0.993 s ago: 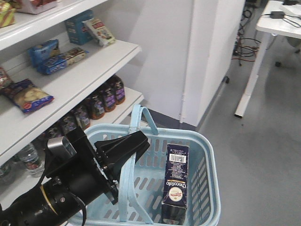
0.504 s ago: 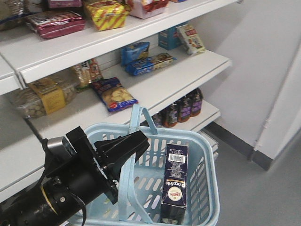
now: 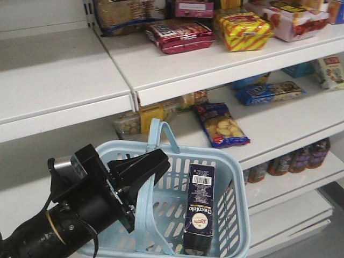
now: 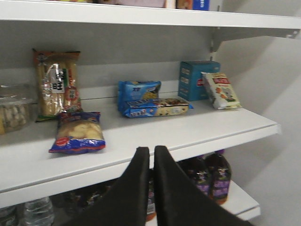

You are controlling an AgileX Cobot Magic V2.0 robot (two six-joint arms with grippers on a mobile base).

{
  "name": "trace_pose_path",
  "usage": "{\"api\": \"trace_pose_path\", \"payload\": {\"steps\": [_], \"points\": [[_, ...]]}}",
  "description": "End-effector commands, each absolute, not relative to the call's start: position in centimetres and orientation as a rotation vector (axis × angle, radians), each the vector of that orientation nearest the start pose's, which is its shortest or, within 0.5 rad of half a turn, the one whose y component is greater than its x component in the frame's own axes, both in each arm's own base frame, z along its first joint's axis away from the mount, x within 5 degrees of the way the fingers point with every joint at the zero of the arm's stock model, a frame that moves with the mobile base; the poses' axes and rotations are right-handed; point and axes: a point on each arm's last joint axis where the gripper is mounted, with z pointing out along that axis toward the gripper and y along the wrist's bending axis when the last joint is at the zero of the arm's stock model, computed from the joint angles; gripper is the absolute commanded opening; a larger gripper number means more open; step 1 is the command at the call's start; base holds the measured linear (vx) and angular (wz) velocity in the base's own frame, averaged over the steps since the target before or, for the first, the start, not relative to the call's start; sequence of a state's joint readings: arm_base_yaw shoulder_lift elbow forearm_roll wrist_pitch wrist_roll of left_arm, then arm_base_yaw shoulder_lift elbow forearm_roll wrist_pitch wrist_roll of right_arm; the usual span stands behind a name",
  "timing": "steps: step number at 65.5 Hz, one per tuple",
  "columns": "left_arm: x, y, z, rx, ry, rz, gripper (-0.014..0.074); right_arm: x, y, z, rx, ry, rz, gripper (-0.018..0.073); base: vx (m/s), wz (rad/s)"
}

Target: Left arm holds basket, right arm returns cookies

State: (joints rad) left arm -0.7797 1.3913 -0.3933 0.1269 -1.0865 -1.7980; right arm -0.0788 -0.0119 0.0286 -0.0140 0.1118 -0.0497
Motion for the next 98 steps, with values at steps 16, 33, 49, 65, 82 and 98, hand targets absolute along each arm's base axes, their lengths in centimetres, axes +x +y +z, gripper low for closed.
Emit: {"api": "trace_pose_path", "payload": {"steps": [16,33,49,65,82,98], "points": [[16.18,-17.63,27.79,-0.541,1.283,-2.311,-0.0003,5.68,-0.46,19.54,0.007,1.549,-0.121,-0.0006,0.12,0.47],[16.18,-17.63,27.79,-0.541,1.283,-2.311,-0.0003,5.68,-0.46,19.55,0.006,1.549,-0.121,-0.0006,0.08,0.34],[16.18,-17.63,27.79,-0.541,1.283,-2.311,-0.0003,5.68,-0.46,19.55,0.006,1.549,-0.121,-0.0006,0.02,0.16],[16.18,-17.63,27.79,-0.541,1.283,-2.311,-0.0003,5.68,-0.46,19.55,0.006,1.549,-0.121,-0.0006,-0.02,0.09],[16.18,-17.63,27.79,-0.541,1.283,-2.311,-0.0003,5.68,-0.46,19.55,0.006,1.549,-0.121,-0.0006,-0.04,0.2],[16.18,-17.63,27.79,-0.541,1.283,-2.311,-0.0003,5.68,-0.46,19.55,0.006,1.549,-0.121,-0.0006,-0.04,0.33]]}}
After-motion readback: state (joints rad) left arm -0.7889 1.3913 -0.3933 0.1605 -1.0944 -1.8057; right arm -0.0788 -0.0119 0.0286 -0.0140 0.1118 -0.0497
